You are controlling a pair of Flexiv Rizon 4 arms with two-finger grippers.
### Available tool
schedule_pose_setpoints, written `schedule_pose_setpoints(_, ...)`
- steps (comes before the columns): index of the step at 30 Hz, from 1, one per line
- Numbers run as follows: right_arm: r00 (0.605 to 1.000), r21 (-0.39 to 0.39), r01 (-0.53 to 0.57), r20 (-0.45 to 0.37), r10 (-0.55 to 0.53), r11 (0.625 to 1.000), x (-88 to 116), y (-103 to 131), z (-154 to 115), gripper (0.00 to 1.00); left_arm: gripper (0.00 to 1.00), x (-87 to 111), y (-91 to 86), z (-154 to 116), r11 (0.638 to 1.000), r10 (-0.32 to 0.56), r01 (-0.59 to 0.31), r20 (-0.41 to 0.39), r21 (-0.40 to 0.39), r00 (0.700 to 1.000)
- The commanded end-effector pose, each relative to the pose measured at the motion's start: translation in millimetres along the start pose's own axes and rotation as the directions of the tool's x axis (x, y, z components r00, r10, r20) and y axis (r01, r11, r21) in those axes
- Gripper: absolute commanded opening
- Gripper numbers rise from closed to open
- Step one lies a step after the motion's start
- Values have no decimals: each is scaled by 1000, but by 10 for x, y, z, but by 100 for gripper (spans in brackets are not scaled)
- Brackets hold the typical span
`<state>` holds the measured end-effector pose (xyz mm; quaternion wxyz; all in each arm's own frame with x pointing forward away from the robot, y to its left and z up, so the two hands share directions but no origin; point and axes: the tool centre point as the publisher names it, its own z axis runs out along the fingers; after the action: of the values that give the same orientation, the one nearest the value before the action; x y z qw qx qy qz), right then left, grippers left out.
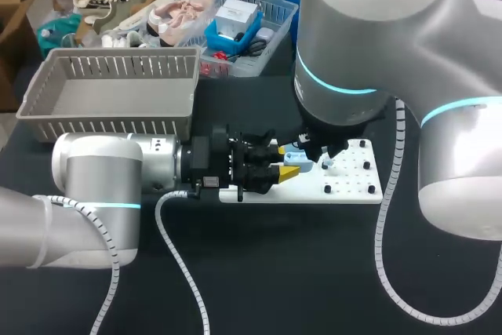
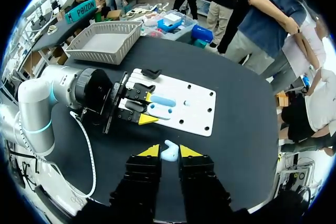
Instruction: Pick up each earbud case from the left stands, insert the matching earbuds, close the lid, and place the case in the box.
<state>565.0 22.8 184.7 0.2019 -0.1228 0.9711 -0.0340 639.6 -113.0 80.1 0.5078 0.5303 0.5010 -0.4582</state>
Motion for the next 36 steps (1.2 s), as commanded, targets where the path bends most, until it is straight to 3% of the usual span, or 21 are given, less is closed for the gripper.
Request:
schedule_pose_setpoints(1,1000,2,-3,6,3,1000,15,4,2,0,0,7,3,6,1000,1,-1,1,-1,1000)
schedule_pose_setpoints(6,1000,2,-3,6,3,1000,15,4,2,0,0,7,3,6,1000,1,-1,1,-1,1000)
schedule_pose_setpoints(14,985,77,-161,-58,165,984,-119,0,35,0,0,7,3,6,1000,1,-1,1,-1,1000)
schedule_pose_setpoints(23,980,133,-159,-98,172,978,-156,112,173,0,0,7,3,6,1000,1,-1,1,-1,1000)
schedule_pose_setpoints(36,980,133,-159,-98,172,978,-156,112,173,0,0,7,3,6,1000,1,-1,1,-1,1000)
